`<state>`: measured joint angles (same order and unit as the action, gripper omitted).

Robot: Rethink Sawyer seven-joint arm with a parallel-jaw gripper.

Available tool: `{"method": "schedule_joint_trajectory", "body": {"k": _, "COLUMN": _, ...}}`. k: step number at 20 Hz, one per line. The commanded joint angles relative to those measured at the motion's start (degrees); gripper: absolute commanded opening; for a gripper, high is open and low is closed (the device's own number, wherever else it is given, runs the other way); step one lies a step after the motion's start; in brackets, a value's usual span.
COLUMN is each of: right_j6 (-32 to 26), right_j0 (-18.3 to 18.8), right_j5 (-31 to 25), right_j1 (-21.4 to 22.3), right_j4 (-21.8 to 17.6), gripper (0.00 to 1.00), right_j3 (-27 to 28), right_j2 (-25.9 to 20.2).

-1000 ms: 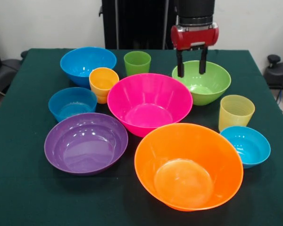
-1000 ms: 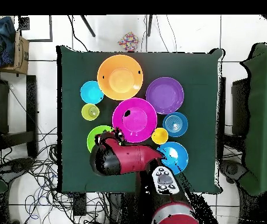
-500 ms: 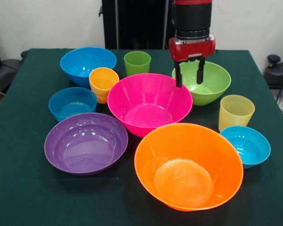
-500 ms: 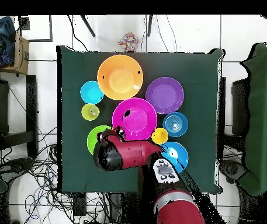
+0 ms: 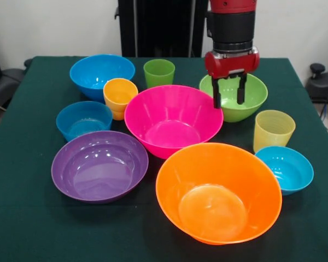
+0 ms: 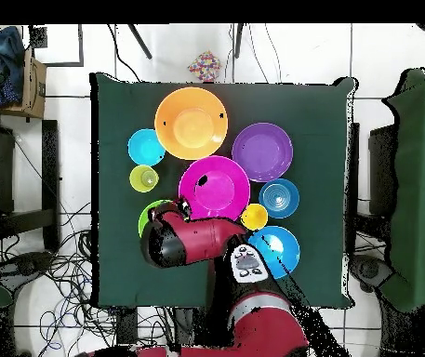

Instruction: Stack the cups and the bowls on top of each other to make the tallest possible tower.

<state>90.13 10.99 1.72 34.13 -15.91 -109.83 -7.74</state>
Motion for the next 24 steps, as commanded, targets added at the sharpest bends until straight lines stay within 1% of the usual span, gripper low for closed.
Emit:
{"method": "schedule_joint_trajectory", "body": {"k": 1, "right_j6": 4.88, "right_j0": -2.48, "right_j5": 1.16, "right_j1": -3.4, "right_j4": -2.52, "gripper": 1.0, "right_j3": 6.32, "right_j2": -1.09}}
{"method": "schedule_joint_trajectory", "body": {"k": 3, "right_j6": 4.43, "right_j0": -3.4, "right_j5": 1.38, "right_j1": -5.68, "right_j4": -2.16, "gripper": 1.0, "right_j3": 9.28, "right_j2": -0.12}}
{"method": "schedule_joint_trajectory", "body": {"k": 7, "right_j6": 4.58, "right_j0": -4.47, "right_j5": 2.26, "right_j1": -6.64, "right_j4": -2.11, "gripper": 1.0, "right_j3": 11.0, "right_j2": 1.1}}
{"method": "schedule_joint_trajectory", "body": {"k": 12, "right_j6": 4.62, "right_j0": -6.04, "right_j5": 0.69, "right_j1": -8.82, "right_j4": -0.85, "gripper": 1.0, "right_j3": 15.36, "right_j2": 1.53}}
{"method": "schedule_joint_trajectory", "body": {"k": 13, "right_j6": 4.79, "right_j0": -3.94, "right_j5": 2.81, "right_j1": -7.01, "right_j4": -3.14, "gripper": 1.0, "right_j3": 11.52, "right_j2": 1.11}}
{"method": "schedule_joint_trajectory", "body": {"k": 16, "right_j6": 4.49, "right_j0": -3.24, "right_j5": 1.25, "right_j1": -6.16, "right_j4": -3.26, "gripper": 1.0, "right_j3": 11.67, "right_j2": 0.13}}
{"method": "schedule_joint_trajectory", "body": {"k": 18, "right_j6": 3.66, "right_j0": -1.58, "right_j5": 0.05, "right_j1": -5.02, "right_j4": -4.0, "gripper": 1.0, "right_j3": 11.01, "right_j2": -1.52}}
{"method": "schedule_joint_trajectory", "body": {"k": 21, "right_j6": 2.06, "right_j0": 2.46, "right_j5": -2.1, "right_j1": -2.27, "right_j4": -5.43, "gripper": 1.0, "right_j3": 8.87, "right_j2": -5.46}}
{"method": "schedule_joint_trajectory", "body": {"k": 23, "right_j6": 1.38, "right_j0": 4.3, "right_j5": -4.79, "right_j1": -0.17, "right_j4": -5.03, "gripper": 1.0, "right_j3": 8.01, "right_j2": -7.59}}
{"method": "schedule_joint_trajectory", "body": {"k": 24, "right_j6": 1.31, "right_j0": 4.63, "right_j5": -6.11, "right_j1": 0.82, "right_j4": -4.47, "gripper": 1.0, "right_j3": 7.82, "right_j2": -8.22}}
